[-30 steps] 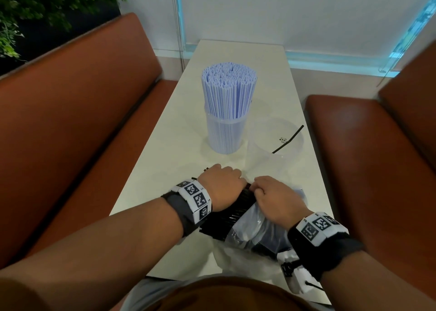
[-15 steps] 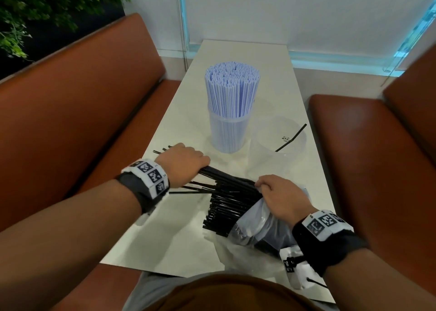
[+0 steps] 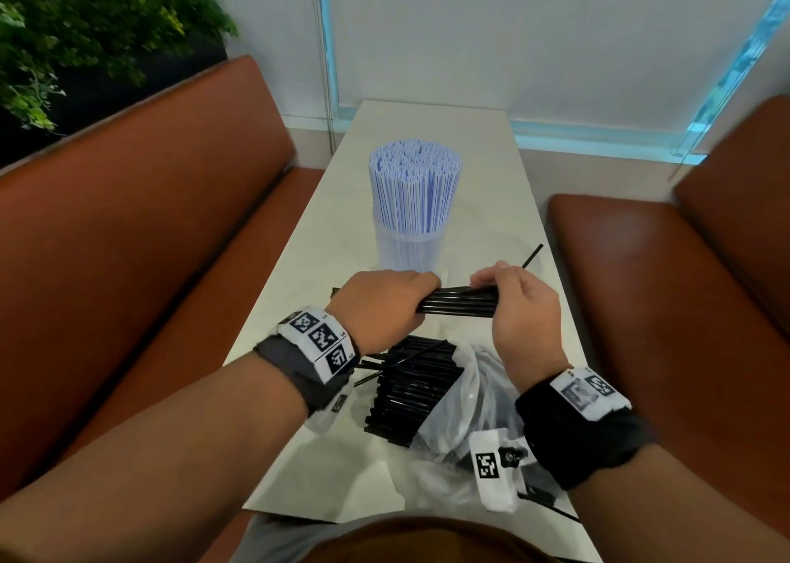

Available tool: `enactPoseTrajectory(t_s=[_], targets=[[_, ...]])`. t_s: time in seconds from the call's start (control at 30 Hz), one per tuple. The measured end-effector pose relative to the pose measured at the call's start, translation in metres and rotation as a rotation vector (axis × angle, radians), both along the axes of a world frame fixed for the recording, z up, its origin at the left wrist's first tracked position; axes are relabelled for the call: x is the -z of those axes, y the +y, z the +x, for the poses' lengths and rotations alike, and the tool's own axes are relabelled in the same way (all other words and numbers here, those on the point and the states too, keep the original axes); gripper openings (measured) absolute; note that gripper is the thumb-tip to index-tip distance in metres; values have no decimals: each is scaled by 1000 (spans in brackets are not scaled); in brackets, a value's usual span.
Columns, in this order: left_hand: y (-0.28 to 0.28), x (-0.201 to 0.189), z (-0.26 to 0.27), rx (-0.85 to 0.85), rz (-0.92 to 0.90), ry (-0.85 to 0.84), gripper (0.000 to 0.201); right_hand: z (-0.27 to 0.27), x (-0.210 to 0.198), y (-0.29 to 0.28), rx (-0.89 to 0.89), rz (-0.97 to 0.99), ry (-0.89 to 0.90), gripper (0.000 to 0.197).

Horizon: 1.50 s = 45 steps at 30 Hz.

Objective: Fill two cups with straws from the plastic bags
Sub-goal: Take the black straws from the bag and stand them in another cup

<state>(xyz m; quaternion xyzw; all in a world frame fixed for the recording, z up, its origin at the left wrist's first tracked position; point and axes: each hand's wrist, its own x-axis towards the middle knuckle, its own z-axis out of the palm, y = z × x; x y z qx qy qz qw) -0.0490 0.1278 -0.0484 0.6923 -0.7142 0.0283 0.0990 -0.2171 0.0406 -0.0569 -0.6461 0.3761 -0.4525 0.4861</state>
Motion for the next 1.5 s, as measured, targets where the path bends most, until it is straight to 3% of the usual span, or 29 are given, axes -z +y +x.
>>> enactPoseTrajectory(t_s=[0.1,0.17,0.23,0.3,0.4,0.47,0.53,0.63,0.7,0.8,0.87,0.93,1.0,1.2,1.3,1.4,1.43,1.5], targets=[[-9,-2,-19,21,-53,12,19,2,-2,1,-33,56,42,37],[-14,-7,-22,4,-51,61,15,2,-6,-1,-7,205,-82,38],[-16,-19,-15,-48,-74,224,11,-2,-10,-6,18,389,-236,44],[-17,-40,-11,-70,-178,611,13,-3,-12,-8,16,514,-307,49],[-23,-77,-19,50,-498,1266,20,2,-15,-6,-14,642,-341,52],[-30,-91,-25,112,-656,1551,17,7,-19,-4,-51,738,-381,53],[-36,-91,-35,107,-693,1712,15,12,-24,-2,-122,814,-453,54],[-43,-78,-46,67,-587,1752,14,17,-29,2,-224,844,-517,53],[-45,-74,-44,55,-579,1762,13,17,-28,-1,-198,829,-500,50],[-48,-72,-40,23,-567,1766,11,11,-26,-6,-248,666,-377,46],[-49,-69,-39,1,-548,1772,13,7,-22,-6,-313,371,-206,29],[-51,-67,-40,-13,-542,1788,15,3,-17,-7,-349,35,78,26],[-52,-64,-41,-13,-504,1771,14,2,-12,-8,-371,-135,359,21],[-52,-70,-31,49,-493,1902,12,4,-5,-15,-229,-297,631,26],[-55,-74,-25,3,-535,1746,12,3,-7,-20,-227,-376,775,20],[-61,-79,-7,-87,-711,1691,10,-5,-2,-35,-202,-406,1029,64],[-64,-82,0,-113,-774,1674,9,-8,0,-40,-182,-380,1117,65],[-70,-84,5,-136,-843,1635,10,-10,7,-47,-192,-342,1231,45]])
